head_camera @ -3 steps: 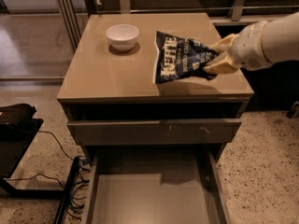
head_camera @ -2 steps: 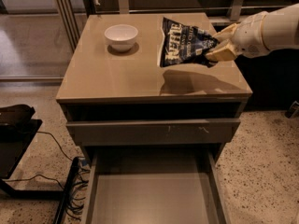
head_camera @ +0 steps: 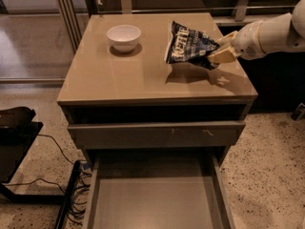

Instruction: Pick blue chip bag from middle drawer and place on counter

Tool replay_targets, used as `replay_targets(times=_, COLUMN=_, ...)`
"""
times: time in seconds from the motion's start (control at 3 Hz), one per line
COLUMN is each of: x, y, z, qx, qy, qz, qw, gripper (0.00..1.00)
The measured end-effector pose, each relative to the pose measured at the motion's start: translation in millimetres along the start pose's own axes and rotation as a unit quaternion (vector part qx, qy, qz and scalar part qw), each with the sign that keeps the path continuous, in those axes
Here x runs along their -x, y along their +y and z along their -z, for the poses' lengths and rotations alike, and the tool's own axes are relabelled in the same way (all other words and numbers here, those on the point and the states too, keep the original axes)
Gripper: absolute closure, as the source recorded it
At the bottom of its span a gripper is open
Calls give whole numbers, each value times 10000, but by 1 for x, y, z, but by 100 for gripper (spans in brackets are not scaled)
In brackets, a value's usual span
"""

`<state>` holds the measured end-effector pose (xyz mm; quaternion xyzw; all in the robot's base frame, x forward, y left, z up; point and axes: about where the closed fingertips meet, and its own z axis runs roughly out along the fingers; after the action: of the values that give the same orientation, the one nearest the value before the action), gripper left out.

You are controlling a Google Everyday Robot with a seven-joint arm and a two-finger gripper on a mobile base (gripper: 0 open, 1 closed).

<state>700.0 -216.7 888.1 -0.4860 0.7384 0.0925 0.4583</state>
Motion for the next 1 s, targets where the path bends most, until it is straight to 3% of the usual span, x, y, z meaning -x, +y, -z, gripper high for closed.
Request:
replay_targets(times=0.33, x=-23, y=6, z=-28, qx=360, qy=440, qz=-150, qw=9983, gripper=100)
replay_targets(times=1.0, x=-25, y=9, z=-31, qx=419, qy=480, qz=-151, qw=9979, gripper=59)
